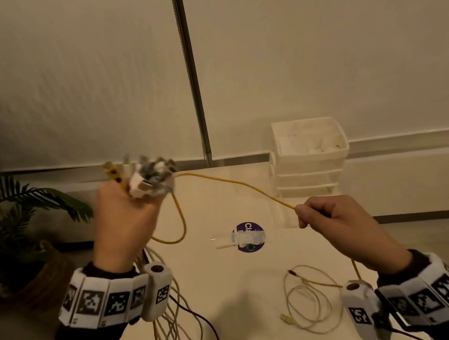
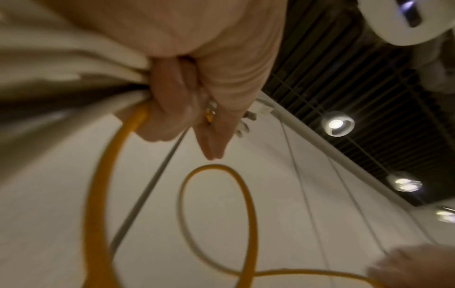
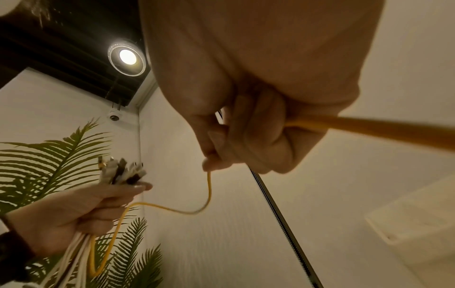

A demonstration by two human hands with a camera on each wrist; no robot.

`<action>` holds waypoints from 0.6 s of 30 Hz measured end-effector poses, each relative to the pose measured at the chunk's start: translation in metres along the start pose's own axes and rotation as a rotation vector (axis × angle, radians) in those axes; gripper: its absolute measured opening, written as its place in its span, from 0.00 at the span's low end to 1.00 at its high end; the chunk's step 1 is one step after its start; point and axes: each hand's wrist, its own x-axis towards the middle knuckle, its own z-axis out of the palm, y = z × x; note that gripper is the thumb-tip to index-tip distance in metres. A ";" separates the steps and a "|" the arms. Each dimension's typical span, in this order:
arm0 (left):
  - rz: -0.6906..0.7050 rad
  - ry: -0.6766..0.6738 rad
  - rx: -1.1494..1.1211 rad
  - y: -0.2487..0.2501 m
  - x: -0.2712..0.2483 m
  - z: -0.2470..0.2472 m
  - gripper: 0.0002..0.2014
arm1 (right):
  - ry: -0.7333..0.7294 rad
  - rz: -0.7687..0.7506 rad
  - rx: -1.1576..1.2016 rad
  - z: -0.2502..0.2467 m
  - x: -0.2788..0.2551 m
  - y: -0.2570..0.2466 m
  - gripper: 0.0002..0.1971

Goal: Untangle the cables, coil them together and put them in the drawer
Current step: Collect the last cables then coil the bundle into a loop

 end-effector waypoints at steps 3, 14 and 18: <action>0.187 -0.412 -0.094 0.022 -0.015 0.020 0.08 | -0.045 -0.035 -0.007 0.006 0.002 -0.010 0.17; 0.214 -0.490 0.018 0.019 -0.031 0.076 0.11 | -0.253 0.016 0.250 0.011 0.002 -0.024 0.18; -0.066 -0.210 -0.044 0.000 -0.007 0.063 0.15 | -0.235 0.065 0.330 0.006 -0.001 -0.014 0.16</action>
